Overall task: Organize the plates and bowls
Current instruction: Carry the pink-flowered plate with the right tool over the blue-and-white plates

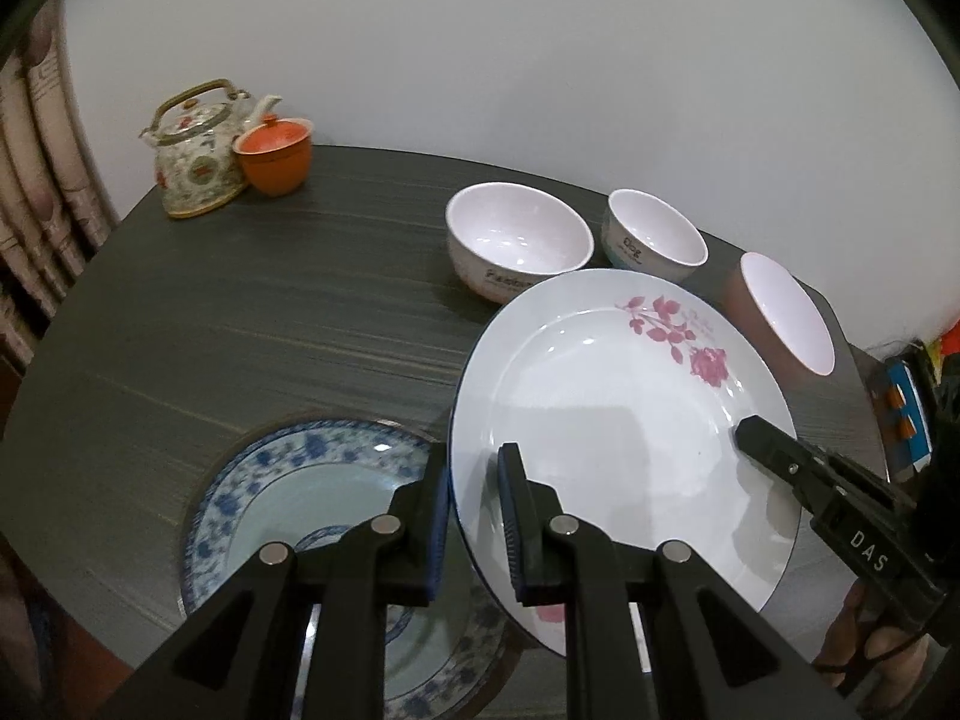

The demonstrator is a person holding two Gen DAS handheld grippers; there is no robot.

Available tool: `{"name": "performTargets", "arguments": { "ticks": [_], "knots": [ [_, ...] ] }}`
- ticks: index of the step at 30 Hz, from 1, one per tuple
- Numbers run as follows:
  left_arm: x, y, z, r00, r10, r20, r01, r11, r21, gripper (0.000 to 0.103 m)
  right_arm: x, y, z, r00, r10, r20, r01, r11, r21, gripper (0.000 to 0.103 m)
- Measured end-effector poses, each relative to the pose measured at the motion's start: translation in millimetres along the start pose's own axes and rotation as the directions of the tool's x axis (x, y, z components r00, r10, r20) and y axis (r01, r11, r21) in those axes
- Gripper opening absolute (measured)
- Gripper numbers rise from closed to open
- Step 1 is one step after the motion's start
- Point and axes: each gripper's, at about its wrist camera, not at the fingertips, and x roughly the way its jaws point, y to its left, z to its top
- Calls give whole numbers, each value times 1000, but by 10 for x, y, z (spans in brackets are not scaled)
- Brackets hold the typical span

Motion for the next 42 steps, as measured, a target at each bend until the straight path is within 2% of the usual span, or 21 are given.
{"name": "performTargets", "arguments": {
  "ticks": [11,21,42],
  "knots": [
    [-269,403,-131,999,22,32,-20,998,-65,16,34,476,-107,999,34,-7,-34,999,-43,12],
    [-346,804,-234,998,56,25,-52,990,-129,16,213,846,-166,997,61,-38,-64,994,-88,12],
    [-123,1290,-594,991,115,-66,-126,971,-205,16,681,1144,-485,986,76,-148,-93,989,-111,12]
  ]
}}
